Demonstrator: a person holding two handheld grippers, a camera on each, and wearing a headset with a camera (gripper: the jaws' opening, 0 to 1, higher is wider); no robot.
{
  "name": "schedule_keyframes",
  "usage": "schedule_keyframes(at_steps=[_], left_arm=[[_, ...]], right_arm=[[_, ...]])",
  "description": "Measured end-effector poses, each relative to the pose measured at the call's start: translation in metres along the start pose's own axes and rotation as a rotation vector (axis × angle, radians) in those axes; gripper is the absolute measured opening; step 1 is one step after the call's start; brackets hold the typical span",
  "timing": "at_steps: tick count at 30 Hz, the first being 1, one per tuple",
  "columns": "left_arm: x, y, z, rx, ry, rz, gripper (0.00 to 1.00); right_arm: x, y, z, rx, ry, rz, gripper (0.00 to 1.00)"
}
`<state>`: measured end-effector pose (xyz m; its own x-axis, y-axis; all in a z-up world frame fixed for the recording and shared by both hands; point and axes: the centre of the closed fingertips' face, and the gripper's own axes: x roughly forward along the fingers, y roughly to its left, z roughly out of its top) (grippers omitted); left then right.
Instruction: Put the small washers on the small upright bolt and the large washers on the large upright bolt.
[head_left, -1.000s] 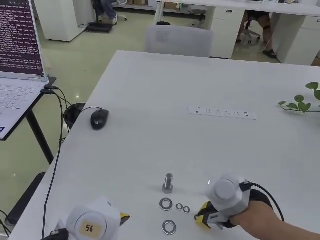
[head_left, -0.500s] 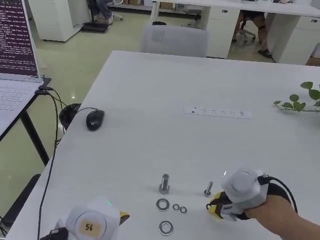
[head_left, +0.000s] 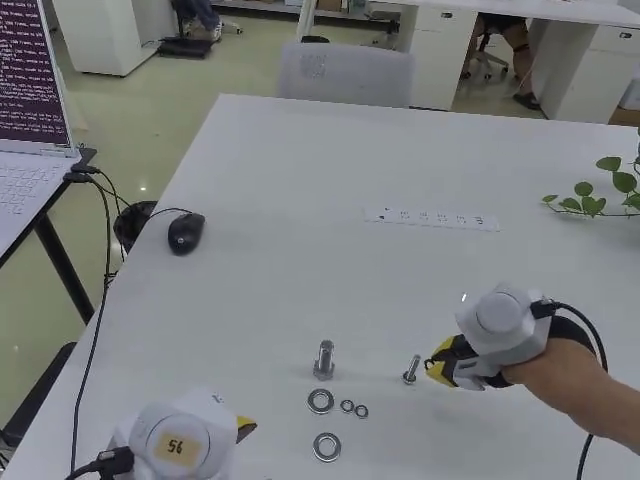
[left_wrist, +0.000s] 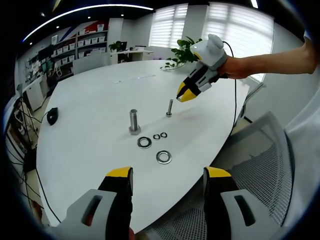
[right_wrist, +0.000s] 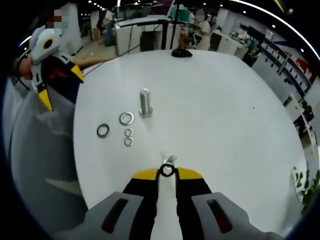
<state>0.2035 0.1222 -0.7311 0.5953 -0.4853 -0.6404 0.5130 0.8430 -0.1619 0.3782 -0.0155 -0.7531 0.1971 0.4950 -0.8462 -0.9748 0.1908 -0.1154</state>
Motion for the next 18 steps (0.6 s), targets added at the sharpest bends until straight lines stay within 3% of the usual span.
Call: schedule_keyframes(at_steps=[6,18], left_arm=[[-0.002,0.002,0.000,-0.005,-0.002,0.008,0.56],[-0.005,0.005,-0.004,-0.020,-0.001,0.018,0.56]], right_arm=[[0.006,-0.006,0.008,-0.035,0.029,0.015,0.13],[0.014,-0.005,0.004,-0.052,0.077,0.049,0.13]])
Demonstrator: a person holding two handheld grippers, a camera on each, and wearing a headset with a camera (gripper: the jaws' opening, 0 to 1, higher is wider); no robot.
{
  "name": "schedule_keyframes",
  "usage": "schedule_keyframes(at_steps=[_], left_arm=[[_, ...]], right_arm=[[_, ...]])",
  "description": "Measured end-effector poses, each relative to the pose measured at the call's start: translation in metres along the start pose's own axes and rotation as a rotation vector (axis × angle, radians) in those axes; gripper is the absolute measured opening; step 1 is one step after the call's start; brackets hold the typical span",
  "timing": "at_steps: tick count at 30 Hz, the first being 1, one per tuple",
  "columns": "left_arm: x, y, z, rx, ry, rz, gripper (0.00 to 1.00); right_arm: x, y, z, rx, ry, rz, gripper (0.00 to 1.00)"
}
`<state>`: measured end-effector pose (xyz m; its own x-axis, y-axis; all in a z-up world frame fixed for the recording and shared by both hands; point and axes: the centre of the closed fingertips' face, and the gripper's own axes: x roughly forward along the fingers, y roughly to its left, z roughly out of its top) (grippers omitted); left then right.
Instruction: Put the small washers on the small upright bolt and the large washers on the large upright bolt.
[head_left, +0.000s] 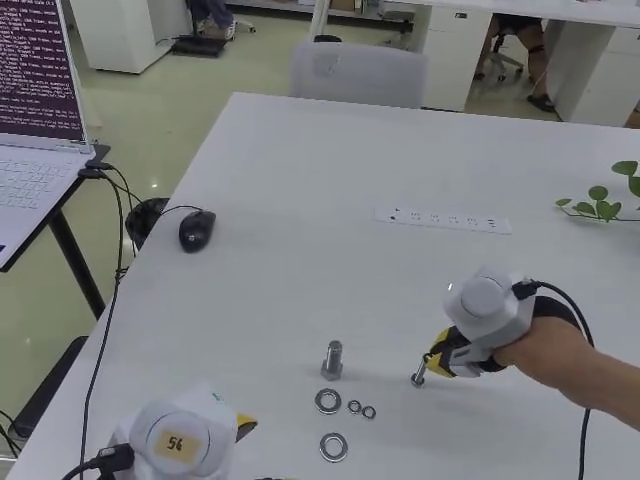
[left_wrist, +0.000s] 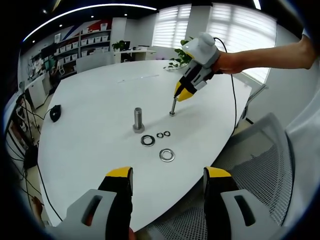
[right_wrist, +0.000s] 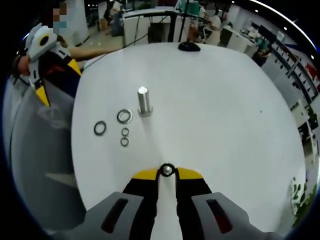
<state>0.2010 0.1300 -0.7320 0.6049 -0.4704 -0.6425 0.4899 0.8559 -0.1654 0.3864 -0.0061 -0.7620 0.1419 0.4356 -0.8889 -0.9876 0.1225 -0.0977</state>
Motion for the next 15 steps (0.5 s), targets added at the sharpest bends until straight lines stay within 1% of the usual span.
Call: schedule_keyframes(at_steps=[7,9,12,15], left_arm=[[0.0009,-0.0003,0.0006,-0.001,-0.001,-0.002,0.56],[0.0009,-0.0002,0.0010,0.001,-0.001,-0.002,0.56],[0.0006,0.0006,0.0015,0.001,-0.002,-0.001,0.56],[0.0006,0.0013,0.0009,-0.001,-0.001,0.000,0.56]], right_arm=[[0.0035,-0.0012,-0.0005,0.011,0.008,0.007,0.13],[0.0053,-0.0013,-0.0013,0.011,0.016,0.009,0.13],[0.0059,-0.0005,0.0007,0.007,0.012,0.009,0.13],[0.0077,0.0001,-0.0004,0.002,0.019,0.011,0.13]])
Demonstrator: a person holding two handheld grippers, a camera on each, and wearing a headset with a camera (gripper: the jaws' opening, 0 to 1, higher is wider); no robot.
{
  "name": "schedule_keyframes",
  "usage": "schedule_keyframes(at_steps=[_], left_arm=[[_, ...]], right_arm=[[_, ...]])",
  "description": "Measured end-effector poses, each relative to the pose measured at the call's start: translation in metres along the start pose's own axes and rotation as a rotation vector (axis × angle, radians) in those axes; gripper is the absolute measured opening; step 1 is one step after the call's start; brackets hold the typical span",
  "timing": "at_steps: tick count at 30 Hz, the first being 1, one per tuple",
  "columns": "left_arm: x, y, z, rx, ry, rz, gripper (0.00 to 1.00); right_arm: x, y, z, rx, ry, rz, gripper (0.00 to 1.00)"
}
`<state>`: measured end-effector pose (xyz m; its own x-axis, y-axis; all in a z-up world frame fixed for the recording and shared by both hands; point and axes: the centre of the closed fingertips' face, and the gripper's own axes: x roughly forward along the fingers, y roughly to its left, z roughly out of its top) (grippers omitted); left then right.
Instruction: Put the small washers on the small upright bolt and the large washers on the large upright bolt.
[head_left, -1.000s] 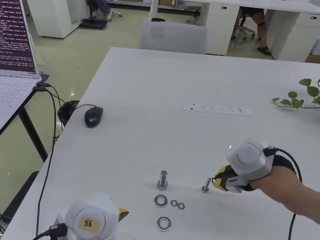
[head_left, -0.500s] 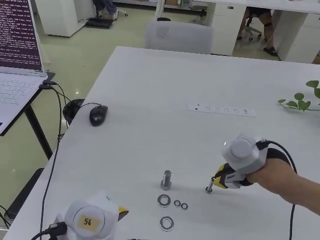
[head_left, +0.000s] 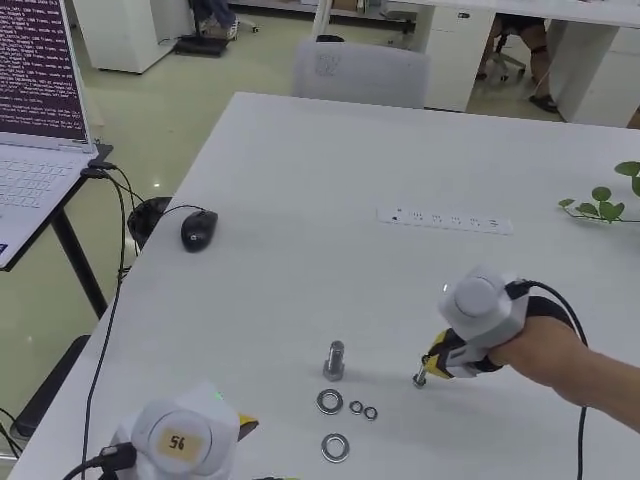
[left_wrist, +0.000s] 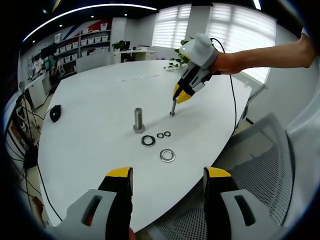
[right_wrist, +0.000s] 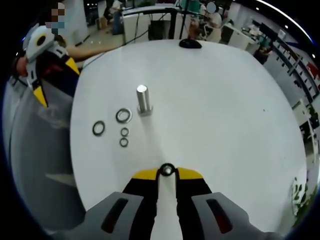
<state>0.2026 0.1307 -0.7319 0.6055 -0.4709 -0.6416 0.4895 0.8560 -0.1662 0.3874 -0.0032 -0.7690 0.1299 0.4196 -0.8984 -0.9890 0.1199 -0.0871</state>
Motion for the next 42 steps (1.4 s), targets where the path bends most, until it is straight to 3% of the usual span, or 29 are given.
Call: schedule_keyframes(at_steps=[23,29,33,42], left_arm=[[-0.003,0.001,-0.004,0.001,0.011,0.005,0.56],[-0.003,0.000,-0.002,0.000,0.010,0.006,0.56],[-0.002,-0.001,-0.001,0.003,0.006,0.004,0.56],[0.002,-0.006,0.000,0.013,0.007,-0.010,0.56]], right_arm=[[0.042,0.001,-0.019,0.056,0.045,0.002,0.13],[0.039,0.001,-0.021,0.061,0.029,-0.001,0.15],[0.028,-0.003,-0.023,0.100,-0.011,-0.033,0.16],[0.020,0.015,-0.062,0.159,0.032,-0.026,0.17]])
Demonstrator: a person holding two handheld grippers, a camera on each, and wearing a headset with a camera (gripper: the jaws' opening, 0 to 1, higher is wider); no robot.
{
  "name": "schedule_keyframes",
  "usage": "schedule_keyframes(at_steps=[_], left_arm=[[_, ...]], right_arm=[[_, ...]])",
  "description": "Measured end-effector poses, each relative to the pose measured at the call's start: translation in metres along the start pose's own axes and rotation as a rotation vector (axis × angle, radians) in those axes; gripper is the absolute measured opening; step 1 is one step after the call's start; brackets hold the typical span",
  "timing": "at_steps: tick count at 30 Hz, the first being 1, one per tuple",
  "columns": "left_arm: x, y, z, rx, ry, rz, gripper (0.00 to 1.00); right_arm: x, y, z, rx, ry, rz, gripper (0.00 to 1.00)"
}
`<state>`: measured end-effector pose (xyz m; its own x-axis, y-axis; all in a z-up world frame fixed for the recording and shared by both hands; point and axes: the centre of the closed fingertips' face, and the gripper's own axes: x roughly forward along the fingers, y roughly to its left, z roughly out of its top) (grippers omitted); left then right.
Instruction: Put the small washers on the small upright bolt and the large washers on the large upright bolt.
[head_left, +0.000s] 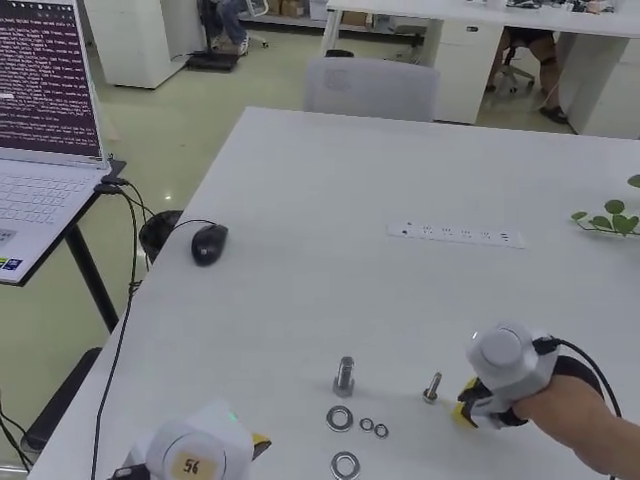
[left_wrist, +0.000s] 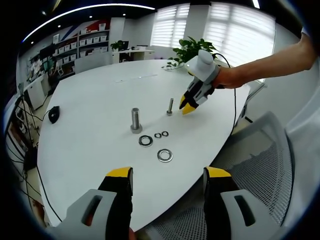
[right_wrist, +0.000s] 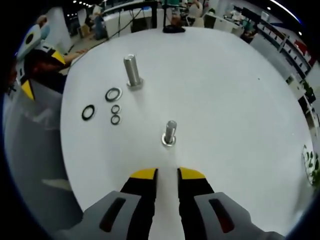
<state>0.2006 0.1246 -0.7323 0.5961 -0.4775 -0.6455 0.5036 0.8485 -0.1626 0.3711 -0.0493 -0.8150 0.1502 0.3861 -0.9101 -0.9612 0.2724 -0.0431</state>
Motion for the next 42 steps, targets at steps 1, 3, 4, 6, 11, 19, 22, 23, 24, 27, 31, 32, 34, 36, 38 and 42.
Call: schedule_keyframes(at_steps=[1,3,4,6,11,19,22,23,24,27,31,32,34,36,38,42], left_arm=[[0.000,0.000,0.000,0.000,0.000,-0.001,0.56],[0.000,-0.001,0.000,0.002,0.001,-0.002,0.56],[0.000,-0.001,0.000,0.003,0.001,-0.002,0.56],[0.000,0.000,0.000,0.004,0.000,-0.002,0.56],[-0.001,0.002,0.002,0.005,-0.002,0.002,0.56],[-0.001,0.003,0.007,0.004,-0.013,0.009,0.56],[-0.001,0.002,0.008,0.004,-0.014,0.008,0.56],[-0.001,0.001,0.008,0.004,-0.014,0.007,0.56],[-0.001,0.001,0.008,0.003,-0.014,0.006,0.56],[0.000,0.000,0.007,0.001,-0.013,0.004,0.56],[0.000,0.000,0.005,0.001,-0.011,0.004,0.57],[0.000,0.000,0.005,0.000,-0.012,0.004,0.57],[-0.001,0.000,0.005,-0.001,-0.011,0.005,0.57],[0.000,0.001,0.005,-0.004,-0.012,0.006,0.56],[0.000,0.001,0.005,-0.002,-0.012,0.005,0.56],[0.002,-0.001,0.006,0.001,-0.012,0.000,0.56]], right_arm=[[0.000,0.004,-0.005,0.002,0.008,0.005,0.17],[0.001,0.011,-0.009,-0.001,0.013,0.022,0.17],[0.001,0.014,-0.010,-0.003,0.010,0.027,0.17],[0.003,0.022,-0.008,-0.010,-0.004,0.044,0.18],[0.009,0.043,0.006,-0.044,-0.032,0.075,0.19],[0.024,0.061,0.039,-0.081,-0.073,0.103,0.20],[0.029,0.067,0.050,-0.102,-0.085,0.111,0.20],[0.031,0.070,0.054,-0.105,-0.091,0.118,0.20],[0.032,0.072,0.057,-0.109,-0.093,0.120,0.20],[0.036,0.076,0.067,-0.123,-0.105,0.127,0.20],[0.039,0.079,0.074,-0.144,-0.102,0.136,0.20],[0.040,0.079,0.075,-0.147,-0.102,0.138,0.20],[0.041,0.080,0.075,-0.157,-0.099,0.138,0.20],[0.041,0.078,0.075,-0.170,-0.092,0.133,0.19],[0.041,0.078,0.075,-0.171,-0.085,0.131,0.18],[0.040,0.080,0.076,-0.196,-0.069,0.127,0.17]])
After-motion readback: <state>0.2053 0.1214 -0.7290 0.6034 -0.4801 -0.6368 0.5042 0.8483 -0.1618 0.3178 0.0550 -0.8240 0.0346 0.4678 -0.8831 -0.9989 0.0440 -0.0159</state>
